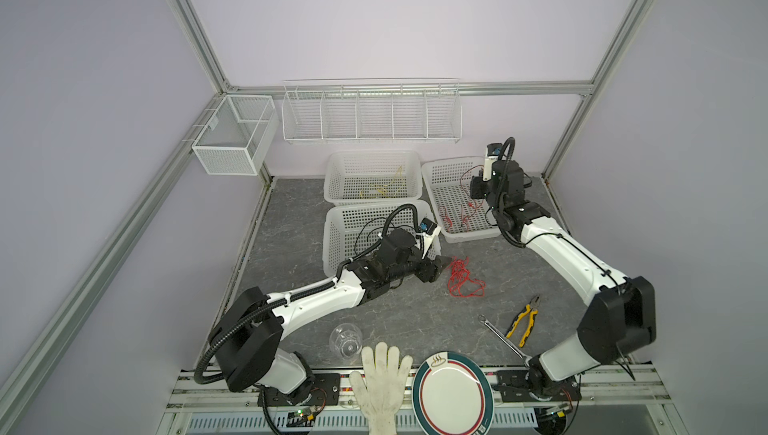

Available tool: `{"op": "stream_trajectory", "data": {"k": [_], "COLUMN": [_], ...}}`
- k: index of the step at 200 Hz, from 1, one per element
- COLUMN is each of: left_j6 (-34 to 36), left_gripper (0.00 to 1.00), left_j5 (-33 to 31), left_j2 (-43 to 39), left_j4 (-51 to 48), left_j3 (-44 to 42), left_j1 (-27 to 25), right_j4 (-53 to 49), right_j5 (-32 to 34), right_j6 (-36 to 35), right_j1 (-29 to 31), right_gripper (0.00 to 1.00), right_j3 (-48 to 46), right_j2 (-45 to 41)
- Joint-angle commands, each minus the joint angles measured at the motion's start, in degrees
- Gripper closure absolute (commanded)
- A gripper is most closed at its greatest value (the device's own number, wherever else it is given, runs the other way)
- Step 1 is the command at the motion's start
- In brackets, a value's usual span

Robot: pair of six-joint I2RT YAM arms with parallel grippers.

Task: Untangle the cables
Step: 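Lower the red wire into the basket with the right gripper and release, then move the right gripper back to the red tangle and grasp it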

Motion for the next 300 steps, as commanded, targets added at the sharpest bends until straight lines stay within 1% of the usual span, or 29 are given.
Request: {"op": "stream_trajectory", "data": {"k": [1,50,78,116,157,169,176,191,209,235,268,300], "left_j6": [0.6,0.6,0.9,1.3,1.4,1.4,1.3,1.2,1.1,0.9,1.0,1.2], "left_gripper": [0.28,0.28,0.28,0.28,0.28,0.28,0.28,0.28,0.28,0.28,0.28,0.28], "left_j5": [-0.7,-1.3,-1.6,-1.8,-1.6,-1.6,-1.5,-1.5,-1.5,-2.0,-3.8,-4.8], "left_j2": [-0.9,1.3,1.1,0.9,0.8,0.7,0.7,0.6,0.5,0.2,-1.5,-3.2], "left_j4": [-0.9,-4.6,-4.8,-5.1,-5.4,-5.2,-5.3,-5.0,-4.9,-4.1,-3.5,-2.6], "left_j3": [-0.1,1.8,1.6,1.6,1.5,1.5,1.4,1.2,0.9,0.2,-0.8,-1.8], "left_j1": [-0.3,-0.3,-0.3,-0.3,-0.3,-0.3,-0.3,-0.4,-0.3,-0.3,-0.3,-0.3], "right_j4": [1.8,0.7,-2.0,-5.6,-8.9,-10.0,-10.6,-11.6,-12.7,-15.8,-18.9,-19.3], "right_j5": [-1.1,0.5,1.3,2.1,3.1,3.0,2.8,1.5,-0.8,-3.8,-8.0,-14.2], "right_j6": [3.2,5.7,6.7,8.1,8.1,8.5,8.8,9.5,10.3,11.2,11.3,10.5], "right_j1": [-0.7,-1.4,-1.8,-2.5,-3.0,-3.0,-3.0,-2.9,-2.6,-0.9,4.0,7.7], "right_gripper": [0.94,0.91,0.87,0.73,0.66,0.60,0.55,0.44,0.39,0.38,0.38,0.39], "right_j3": [-2.4,-6.2,-6.4,-6.6,-7.3,-7.9,-8.5,-10.3,-13.4,-17.4,-22.7,-28.0], "right_j2": [2.4,7.3,8.7,8.1,5.1,3.6,2.5,-0.3,-3.9,-9.6,-16.9,-19.8]}}
